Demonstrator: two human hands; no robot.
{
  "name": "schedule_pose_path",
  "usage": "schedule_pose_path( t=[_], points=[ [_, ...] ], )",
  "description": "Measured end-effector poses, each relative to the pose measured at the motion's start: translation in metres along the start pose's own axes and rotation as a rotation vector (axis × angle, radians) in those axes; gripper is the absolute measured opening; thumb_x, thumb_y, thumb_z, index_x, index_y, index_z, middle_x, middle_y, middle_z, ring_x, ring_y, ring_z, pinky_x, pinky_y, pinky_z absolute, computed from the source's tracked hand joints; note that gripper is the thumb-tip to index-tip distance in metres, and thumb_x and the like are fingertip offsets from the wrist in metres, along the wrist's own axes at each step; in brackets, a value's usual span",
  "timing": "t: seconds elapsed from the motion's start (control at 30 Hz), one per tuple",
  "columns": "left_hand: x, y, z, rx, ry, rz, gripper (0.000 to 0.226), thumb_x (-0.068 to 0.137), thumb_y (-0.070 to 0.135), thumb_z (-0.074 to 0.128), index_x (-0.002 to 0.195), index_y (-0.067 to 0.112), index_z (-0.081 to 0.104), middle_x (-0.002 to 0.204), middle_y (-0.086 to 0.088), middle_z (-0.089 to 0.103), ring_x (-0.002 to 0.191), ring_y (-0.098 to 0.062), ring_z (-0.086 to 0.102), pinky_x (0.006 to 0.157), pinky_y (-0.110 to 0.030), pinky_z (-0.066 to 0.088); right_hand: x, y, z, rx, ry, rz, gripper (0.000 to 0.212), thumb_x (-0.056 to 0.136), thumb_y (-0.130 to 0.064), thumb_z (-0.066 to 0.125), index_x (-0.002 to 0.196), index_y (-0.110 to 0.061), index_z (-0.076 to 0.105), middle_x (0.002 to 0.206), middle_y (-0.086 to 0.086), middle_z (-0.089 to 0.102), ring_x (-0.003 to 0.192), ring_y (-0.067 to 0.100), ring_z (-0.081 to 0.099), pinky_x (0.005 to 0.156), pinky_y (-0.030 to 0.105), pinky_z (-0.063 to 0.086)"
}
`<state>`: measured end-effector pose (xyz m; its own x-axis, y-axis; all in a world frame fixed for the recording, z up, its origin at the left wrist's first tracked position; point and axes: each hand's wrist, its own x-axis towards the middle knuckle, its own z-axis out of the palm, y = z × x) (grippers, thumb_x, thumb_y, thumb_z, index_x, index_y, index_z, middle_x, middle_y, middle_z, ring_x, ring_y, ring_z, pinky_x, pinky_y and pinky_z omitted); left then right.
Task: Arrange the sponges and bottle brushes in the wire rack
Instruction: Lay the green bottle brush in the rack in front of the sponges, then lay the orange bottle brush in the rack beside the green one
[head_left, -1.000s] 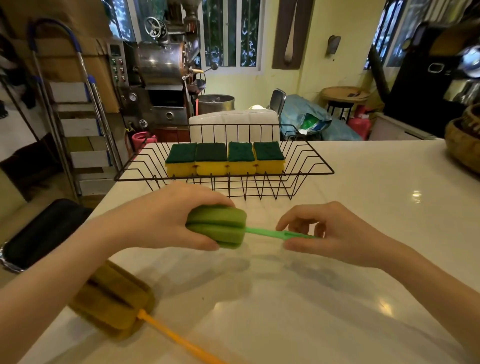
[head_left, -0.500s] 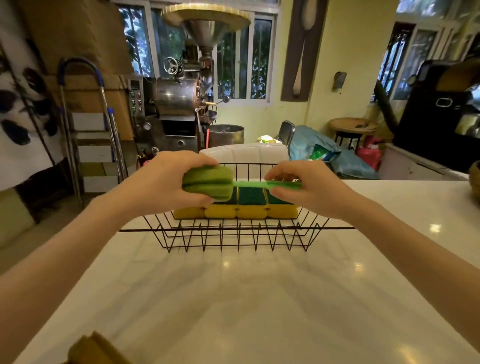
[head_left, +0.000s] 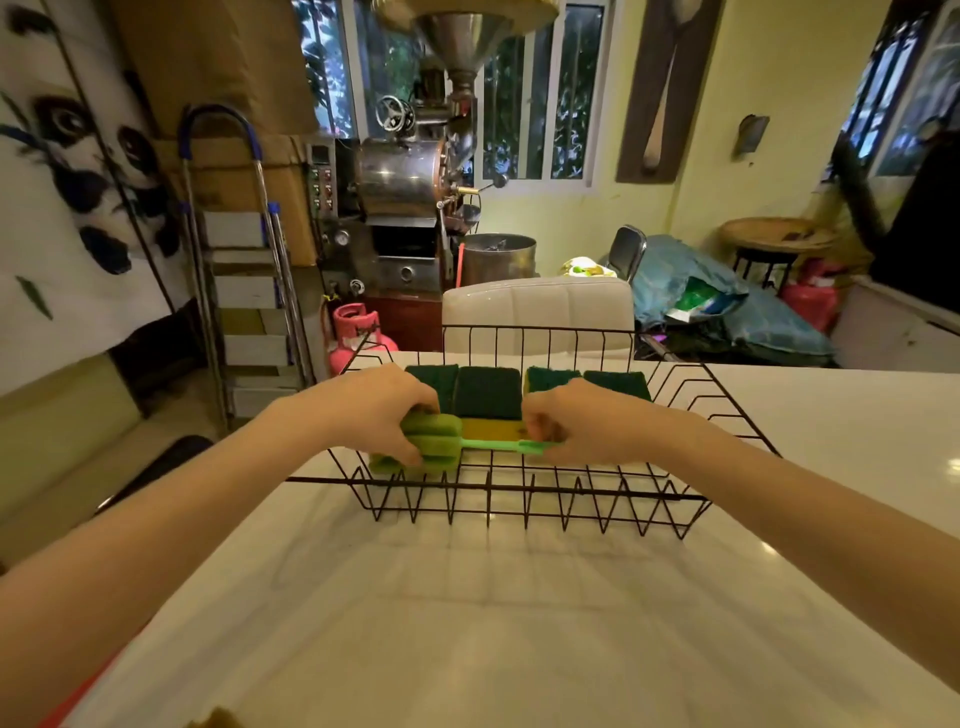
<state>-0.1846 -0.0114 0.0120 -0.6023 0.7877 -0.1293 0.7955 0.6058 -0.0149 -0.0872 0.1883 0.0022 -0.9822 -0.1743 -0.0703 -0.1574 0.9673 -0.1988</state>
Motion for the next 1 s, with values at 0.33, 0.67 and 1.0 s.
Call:
schedule_pose_path(
  t=[0.33,0.67,1.0],
  points=[
    [0.008,0.001,0.015,-0.018,-0.041,-0.032,0.050,0.074,0.034,0.068,0.117,0.022,0.047,0.109,-0.003,0.056,0.090,-0.015,0.044,0.075,-0.028,0.037,0.000,-0.003,0.009,0.001,-0.137,0.069,0.031,0.087,-0.019,0.055,0.117,-0.010,0.055,0.116,0.011,0.060,0.090,0.017,0.049,0.081,0.024,0.041],
    [-0.021,0.011,0.000,-0.021,0.128,-0.063,0.063,0.076,0.050,0.058,0.132,0.029,0.037,0.130,-0.002,0.044,0.116,-0.018,0.043,0.088,-0.031,0.042,-0.027,-0.027,-0.010,0.149,0.071,-0.002,0.038,0.088,-0.022,0.054,0.125,-0.019,0.048,0.123,0.005,0.058,0.108,0.018,0.055,0.093,0.029,0.046],
    [-0.132,0.050,-0.012,-0.358,0.253,0.241,0.061,0.066,0.068,0.054,0.123,0.047,0.041,0.120,0.028,0.046,0.112,0.010,0.040,0.084,-0.008,0.034,-0.111,-0.112,0.008,0.250,0.146,-0.199,0.036,0.086,-0.038,0.053,0.121,-0.032,0.046,0.107,-0.013,0.056,0.091,0.002,0.055,0.069,0.016,0.046]
  ],
)
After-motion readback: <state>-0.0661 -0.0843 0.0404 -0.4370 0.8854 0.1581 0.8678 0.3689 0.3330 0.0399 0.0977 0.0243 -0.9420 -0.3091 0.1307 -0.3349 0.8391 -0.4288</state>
